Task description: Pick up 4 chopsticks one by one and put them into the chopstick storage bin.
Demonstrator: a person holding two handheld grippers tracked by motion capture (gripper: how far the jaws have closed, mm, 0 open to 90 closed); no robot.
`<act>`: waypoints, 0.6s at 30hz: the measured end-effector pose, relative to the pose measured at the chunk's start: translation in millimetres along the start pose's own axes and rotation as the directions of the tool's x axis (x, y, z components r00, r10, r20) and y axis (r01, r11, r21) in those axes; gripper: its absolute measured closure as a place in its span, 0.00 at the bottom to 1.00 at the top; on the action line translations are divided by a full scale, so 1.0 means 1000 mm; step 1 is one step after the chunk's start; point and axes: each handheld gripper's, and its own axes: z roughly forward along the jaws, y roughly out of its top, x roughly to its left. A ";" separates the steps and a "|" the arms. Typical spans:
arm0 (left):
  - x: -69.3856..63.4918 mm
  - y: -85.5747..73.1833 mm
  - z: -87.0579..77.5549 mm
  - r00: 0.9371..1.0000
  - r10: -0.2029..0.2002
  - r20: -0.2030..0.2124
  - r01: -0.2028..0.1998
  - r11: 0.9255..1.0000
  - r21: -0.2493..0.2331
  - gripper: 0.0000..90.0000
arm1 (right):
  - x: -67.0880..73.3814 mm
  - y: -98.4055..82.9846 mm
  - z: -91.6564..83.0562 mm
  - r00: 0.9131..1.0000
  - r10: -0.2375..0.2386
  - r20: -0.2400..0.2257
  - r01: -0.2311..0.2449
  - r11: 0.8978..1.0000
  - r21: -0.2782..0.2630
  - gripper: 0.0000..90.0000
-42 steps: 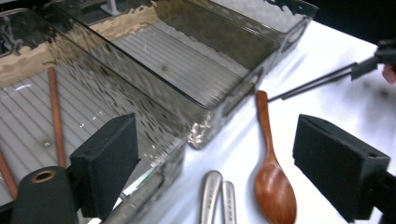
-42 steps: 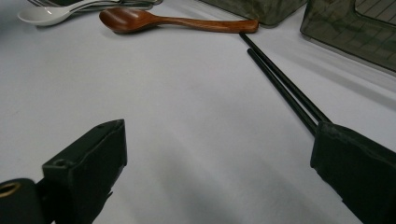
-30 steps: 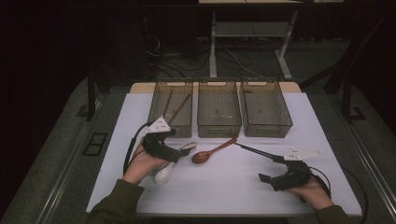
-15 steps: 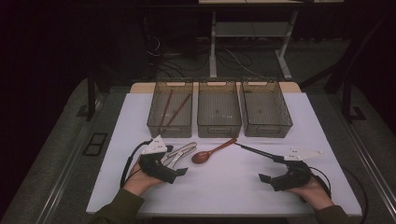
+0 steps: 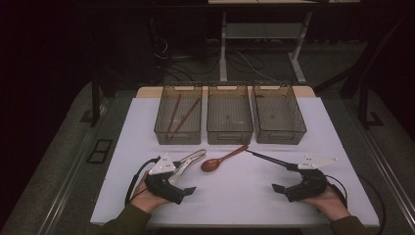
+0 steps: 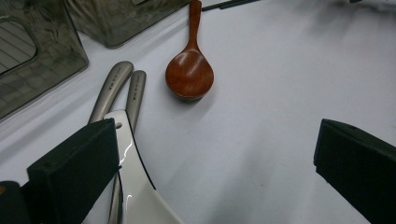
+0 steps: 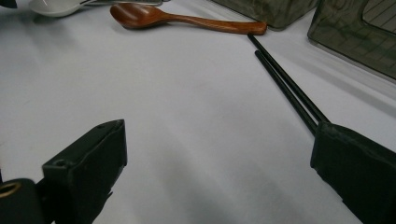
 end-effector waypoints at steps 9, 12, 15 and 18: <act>0.003 -0.003 0.000 1.000 -0.011 0.006 0.011 1.000 0.000 0.00 | 0.002 0.006 -0.002 1.000 -0.024 0.007 0.024 0.999 0.025 0.04; 0.004 -0.003 0.001 1.000 -0.010 0.006 0.010 1.000 0.001 0.00 | 0.000 0.007 -0.002 0.999 -0.032 0.018 0.031 0.999 0.039 0.06; 0.005 -0.004 0.001 1.000 -0.017 0.005 0.017 1.000 0.002 0.00 | -0.003 0.010 -0.003 0.999 -0.039 0.027 0.037 0.998 0.050 0.08; 0.005 -0.003 0.000 1.000 -0.027 0.007 0.027 1.000 -0.009 0.00 | -0.008 0.012 -0.005 0.999 -0.043 0.027 0.042 0.997 0.058 0.16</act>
